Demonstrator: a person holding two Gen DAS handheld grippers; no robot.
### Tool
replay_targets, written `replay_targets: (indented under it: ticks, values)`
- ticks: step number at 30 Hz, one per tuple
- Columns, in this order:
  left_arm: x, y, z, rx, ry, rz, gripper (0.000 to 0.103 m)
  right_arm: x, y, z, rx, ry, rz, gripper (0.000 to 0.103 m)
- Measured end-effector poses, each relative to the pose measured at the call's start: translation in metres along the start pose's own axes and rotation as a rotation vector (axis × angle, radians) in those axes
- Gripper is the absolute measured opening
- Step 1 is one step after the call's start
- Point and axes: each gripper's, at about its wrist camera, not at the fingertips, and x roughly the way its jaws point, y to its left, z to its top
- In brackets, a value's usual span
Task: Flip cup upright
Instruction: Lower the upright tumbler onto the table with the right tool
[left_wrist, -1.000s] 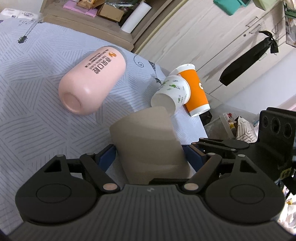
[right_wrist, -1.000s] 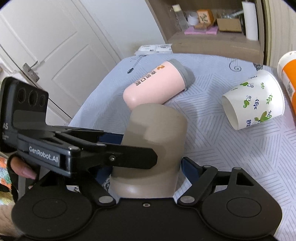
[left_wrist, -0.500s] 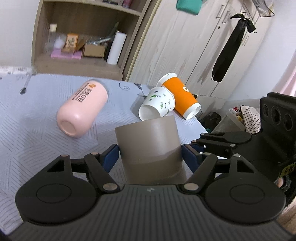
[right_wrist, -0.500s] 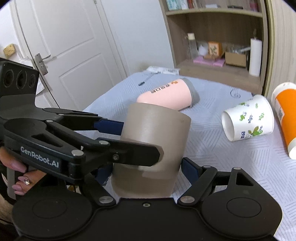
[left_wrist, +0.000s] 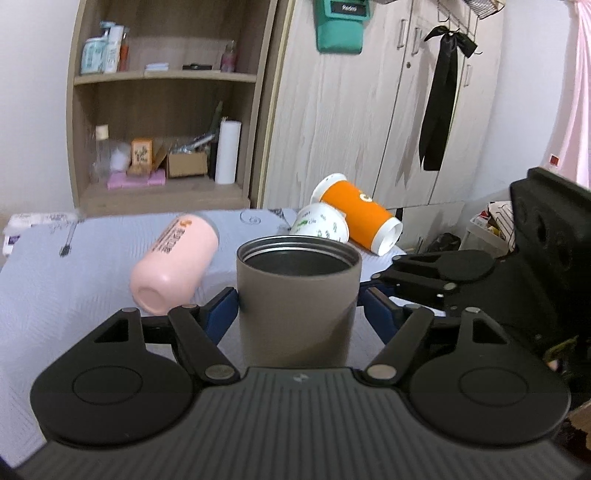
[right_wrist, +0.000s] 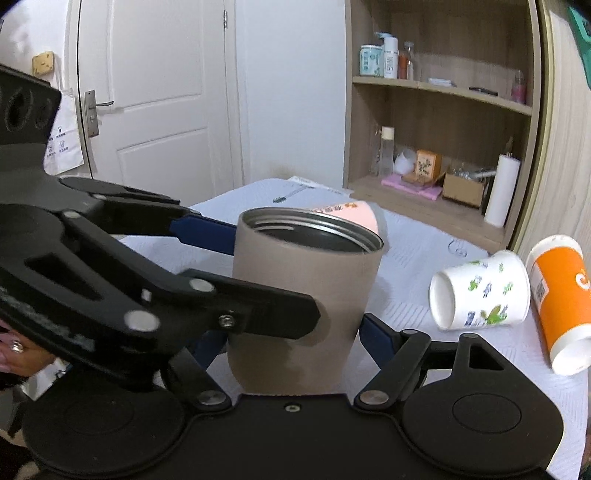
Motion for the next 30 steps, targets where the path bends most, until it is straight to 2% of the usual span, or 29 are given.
replay_targets:
  ticks: [8, 16, 20, 24, 30]
  values:
    - [0.009, 0.004, 0.004, 0.008, -0.016, 0.002, 0.074, 0.012, 0.004, 0.003, -0.093, -0.031, -0.084, 0.082]
    - [0.017, 0.011, 0.01, 0.007, -0.066, -0.013, 0.073, 0.018, 0.003, 0.009, -0.148, -0.069, -0.153, 0.082]
    - [0.024, 0.013, 0.011, 0.007, -0.062, -0.01, 0.073, 0.022, 0.0, 0.01, -0.164, -0.071, -0.171, 0.082]
    - [0.036, 0.013, 0.008, 0.022, -0.037, -0.012, 0.073, 0.033, 0.002, 0.004, -0.216, -0.045, -0.231, 0.082]
    - [0.044, 0.016, 0.009, 0.017, -0.047, -0.01, 0.073, 0.034, -0.011, 0.006, -0.144, -0.045, -0.197, 0.082]
